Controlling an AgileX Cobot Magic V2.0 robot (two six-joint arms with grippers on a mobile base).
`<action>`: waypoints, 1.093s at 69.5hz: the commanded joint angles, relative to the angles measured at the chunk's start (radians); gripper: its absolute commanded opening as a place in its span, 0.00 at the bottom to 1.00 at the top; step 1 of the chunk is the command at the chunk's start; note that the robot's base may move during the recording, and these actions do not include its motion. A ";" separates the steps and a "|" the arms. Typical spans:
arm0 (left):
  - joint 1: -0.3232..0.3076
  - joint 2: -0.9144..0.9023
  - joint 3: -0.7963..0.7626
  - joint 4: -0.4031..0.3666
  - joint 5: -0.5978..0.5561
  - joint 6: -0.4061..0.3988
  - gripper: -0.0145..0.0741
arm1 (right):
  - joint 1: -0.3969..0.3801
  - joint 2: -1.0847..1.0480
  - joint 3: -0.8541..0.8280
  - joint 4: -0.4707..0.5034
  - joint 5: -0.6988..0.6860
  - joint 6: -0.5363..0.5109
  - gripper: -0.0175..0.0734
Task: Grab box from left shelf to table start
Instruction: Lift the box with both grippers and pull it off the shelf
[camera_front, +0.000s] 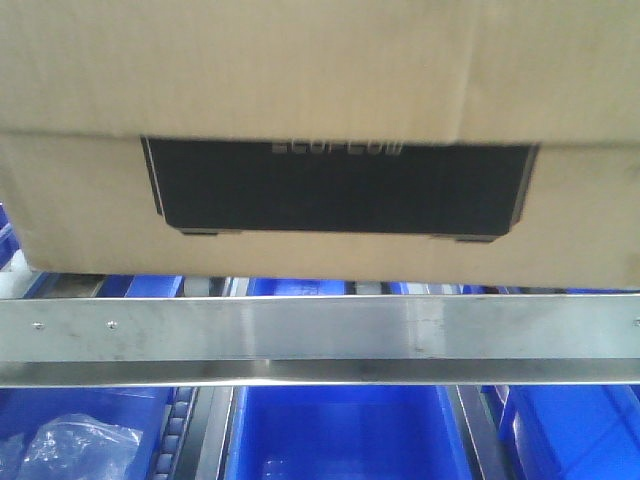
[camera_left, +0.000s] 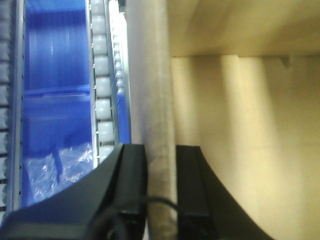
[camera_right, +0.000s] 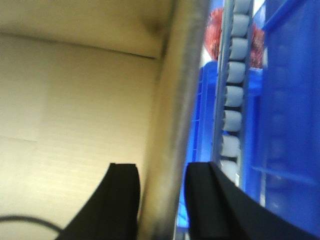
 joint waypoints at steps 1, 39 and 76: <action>-0.025 -0.098 -0.041 -0.064 -0.064 0.008 0.06 | -0.001 -0.085 -0.038 -0.013 -0.066 0.016 0.26; -0.056 -0.174 -0.032 -0.016 0.100 -0.079 0.06 | 0.068 -0.258 0.146 -0.018 -0.049 0.017 0.26; -0.151 -0.414 0.367 0.004 -0.083 -0.121 0.06 | 0.068 -0.560 0.445 -0.013 -0.097 0.017 0.26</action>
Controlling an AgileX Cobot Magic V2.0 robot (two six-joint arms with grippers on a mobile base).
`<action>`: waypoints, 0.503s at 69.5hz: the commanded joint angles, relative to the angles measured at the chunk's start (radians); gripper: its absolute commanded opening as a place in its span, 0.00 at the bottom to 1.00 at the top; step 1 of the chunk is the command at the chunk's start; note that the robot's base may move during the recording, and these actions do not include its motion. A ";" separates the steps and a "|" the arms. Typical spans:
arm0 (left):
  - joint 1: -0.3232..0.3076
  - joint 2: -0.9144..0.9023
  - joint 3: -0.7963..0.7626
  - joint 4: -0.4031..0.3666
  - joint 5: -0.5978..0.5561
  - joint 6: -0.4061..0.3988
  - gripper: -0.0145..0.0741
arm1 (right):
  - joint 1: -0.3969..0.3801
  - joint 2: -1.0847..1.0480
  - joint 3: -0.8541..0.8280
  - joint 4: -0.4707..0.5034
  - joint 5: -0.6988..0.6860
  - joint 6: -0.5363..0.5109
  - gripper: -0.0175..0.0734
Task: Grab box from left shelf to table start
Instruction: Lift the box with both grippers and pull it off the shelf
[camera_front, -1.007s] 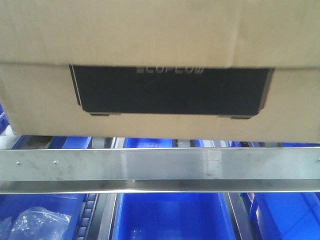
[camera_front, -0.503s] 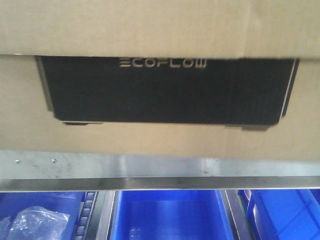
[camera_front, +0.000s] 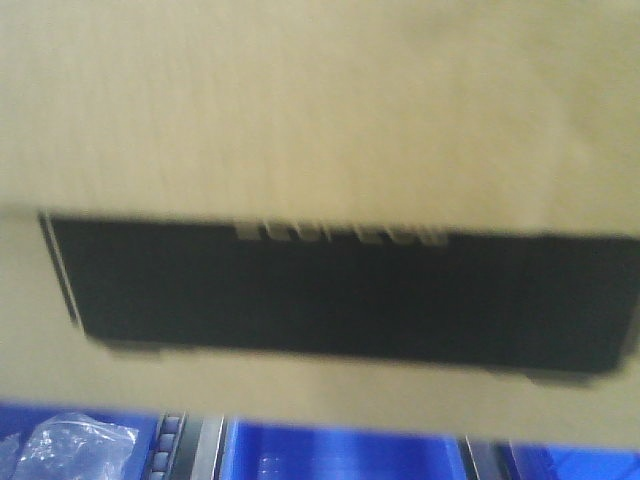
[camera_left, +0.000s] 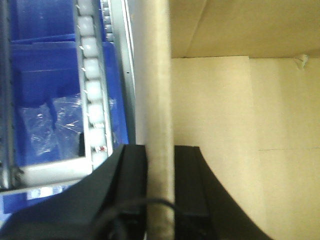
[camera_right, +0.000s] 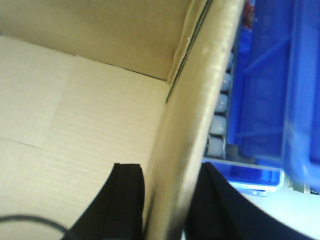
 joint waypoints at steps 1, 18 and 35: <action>-0.037 -0.092 0.015 -0.072 -0.154 -0.008 0.06 | 0.005 -0.084 -0.008 0.028 -0.116 0.016 0.26; -0.076 -0.233 0.053 -0.067 -0.168 -0.008 0.06 | 0.005 -0.222 0.023 0.066 -0.103 0.016 0.26; -0.076 -0.366 0.053 -0.059 -0.244 -0.008 0.06 | 0.005 -0.352 0.023 0.132 -0.098 0.016 0.26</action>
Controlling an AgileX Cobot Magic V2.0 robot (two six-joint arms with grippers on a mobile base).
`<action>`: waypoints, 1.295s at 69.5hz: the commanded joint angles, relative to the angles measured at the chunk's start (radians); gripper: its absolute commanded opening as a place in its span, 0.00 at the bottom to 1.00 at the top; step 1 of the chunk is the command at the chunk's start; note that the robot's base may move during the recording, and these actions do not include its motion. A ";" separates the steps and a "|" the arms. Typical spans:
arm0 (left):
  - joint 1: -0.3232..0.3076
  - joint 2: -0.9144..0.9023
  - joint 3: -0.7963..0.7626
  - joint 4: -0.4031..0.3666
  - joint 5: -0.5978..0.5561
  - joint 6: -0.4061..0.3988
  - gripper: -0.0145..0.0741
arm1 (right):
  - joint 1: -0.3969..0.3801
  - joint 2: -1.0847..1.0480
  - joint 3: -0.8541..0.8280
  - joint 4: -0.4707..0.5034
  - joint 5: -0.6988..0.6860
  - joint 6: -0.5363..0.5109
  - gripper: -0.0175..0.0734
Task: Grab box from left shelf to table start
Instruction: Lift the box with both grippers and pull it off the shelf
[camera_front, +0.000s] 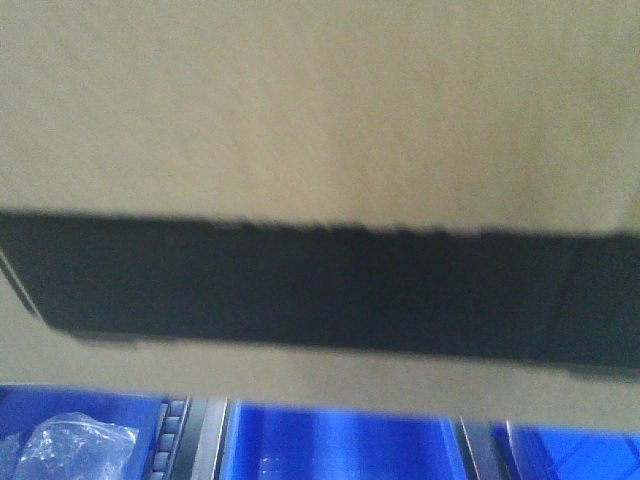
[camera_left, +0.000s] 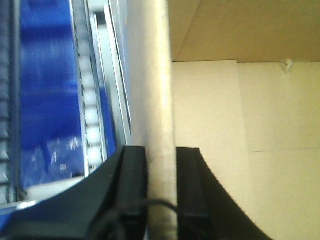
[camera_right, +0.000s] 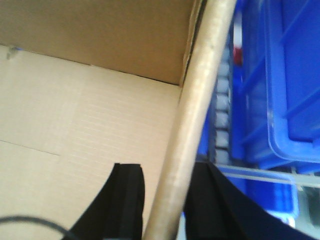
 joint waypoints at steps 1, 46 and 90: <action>-0.024 -0.069 -0.038 -0.083 -0.215 0.008 0.06 | 0.005 -0.050 -0.035 0.072 -0.121 -0.014 0.26; -0.024 -0.132 -0.038 -0.085 -0.234 0.008 0.06 | 0.005 -0.145 -0.038 0.101 -0.156 -0.014 0.26; -0.024 -0.132 -0.038 -0.085 -0.234 0.008 0.06 | 0.005 -0.145 -0.038 0.101 -0.155 -0.014 0.25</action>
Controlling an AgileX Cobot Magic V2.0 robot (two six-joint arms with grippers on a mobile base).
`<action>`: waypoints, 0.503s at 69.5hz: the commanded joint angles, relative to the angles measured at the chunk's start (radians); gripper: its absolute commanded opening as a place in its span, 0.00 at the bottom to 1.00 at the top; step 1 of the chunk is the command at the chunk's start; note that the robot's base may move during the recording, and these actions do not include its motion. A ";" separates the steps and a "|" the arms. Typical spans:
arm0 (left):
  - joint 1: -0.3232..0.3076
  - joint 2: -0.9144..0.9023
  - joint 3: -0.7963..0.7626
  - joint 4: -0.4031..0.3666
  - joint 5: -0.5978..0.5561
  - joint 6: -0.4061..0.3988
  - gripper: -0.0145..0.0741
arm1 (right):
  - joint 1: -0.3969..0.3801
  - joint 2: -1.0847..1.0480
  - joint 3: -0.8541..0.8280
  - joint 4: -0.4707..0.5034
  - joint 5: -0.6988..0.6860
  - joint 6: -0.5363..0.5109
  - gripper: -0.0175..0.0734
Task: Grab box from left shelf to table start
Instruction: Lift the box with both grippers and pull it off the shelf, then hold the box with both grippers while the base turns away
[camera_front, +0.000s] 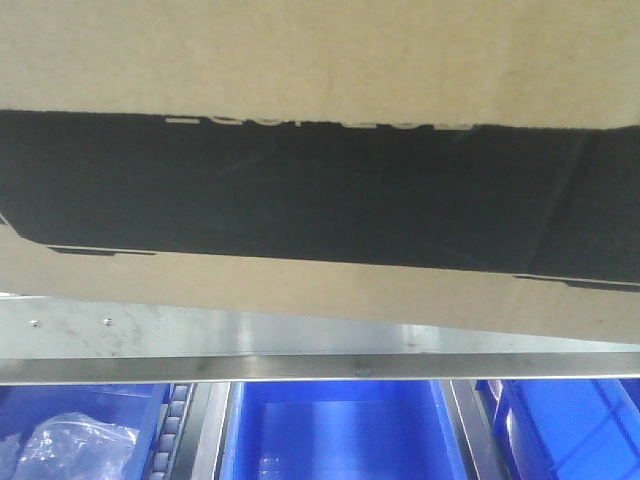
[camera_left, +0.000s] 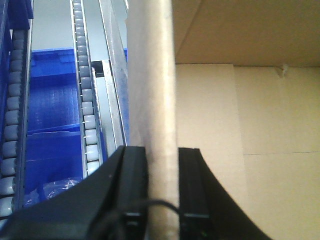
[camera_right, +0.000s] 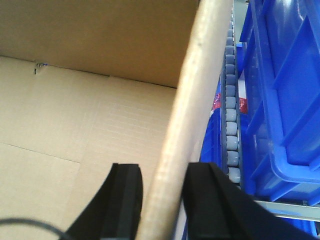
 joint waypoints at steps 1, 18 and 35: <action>-0.018 -0.015 -0.039 -0.085 -0.197 -0.004 0.06 | 0.005 0.004 -0.036 0.052 -0.128 -0.027 0.25; -0.018 -0.015 -0.039 -0.085 -0.197 -0.004 0.06 | 0.005 0.004 -0.036 0.052 -0.128 -0.027 0.25; -0.018 -0.015 -0.039 -0.085 -0.197 -0.004 0.06 | 0.005 0.004 -0.036 0.052 -0.128 -0.027 0.25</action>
